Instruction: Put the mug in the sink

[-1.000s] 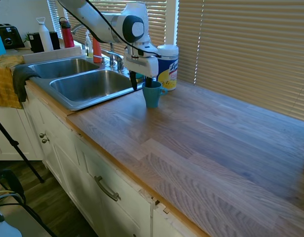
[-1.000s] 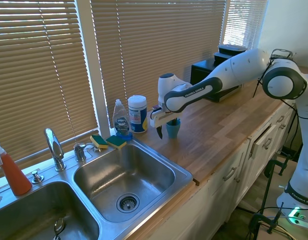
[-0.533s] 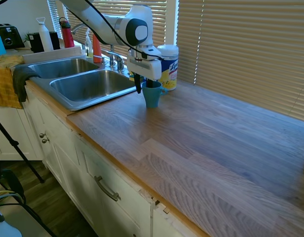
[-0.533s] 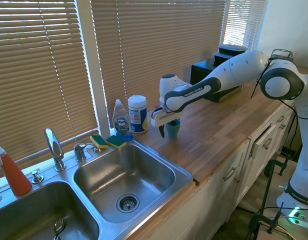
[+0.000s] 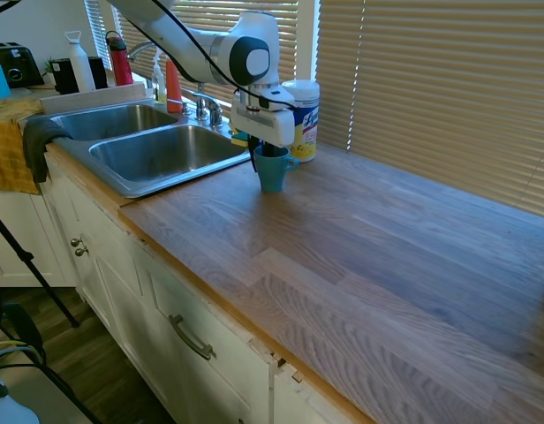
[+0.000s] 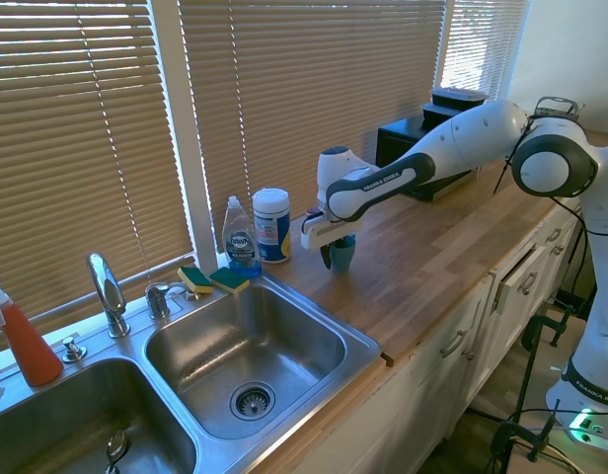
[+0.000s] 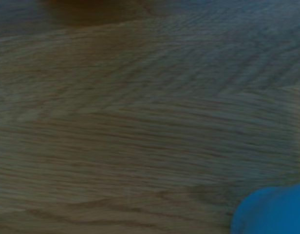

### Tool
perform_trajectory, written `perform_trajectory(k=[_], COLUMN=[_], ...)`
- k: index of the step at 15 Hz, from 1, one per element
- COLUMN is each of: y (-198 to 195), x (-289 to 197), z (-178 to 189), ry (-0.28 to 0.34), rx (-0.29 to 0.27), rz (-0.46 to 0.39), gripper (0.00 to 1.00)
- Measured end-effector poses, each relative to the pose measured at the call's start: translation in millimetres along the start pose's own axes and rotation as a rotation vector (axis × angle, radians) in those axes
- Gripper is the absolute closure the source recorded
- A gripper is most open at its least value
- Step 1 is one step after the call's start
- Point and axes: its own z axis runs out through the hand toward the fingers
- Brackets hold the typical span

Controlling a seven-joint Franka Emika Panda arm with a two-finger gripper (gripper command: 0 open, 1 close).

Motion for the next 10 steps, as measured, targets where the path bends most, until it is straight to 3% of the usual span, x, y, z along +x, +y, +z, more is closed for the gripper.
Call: perform_trajectory(k=[10], y=[0.9], x=[-1.4], z=[-14.7], ry=[0.018], rx=[0.061], rz=[-0.014], gripper=[1.00])
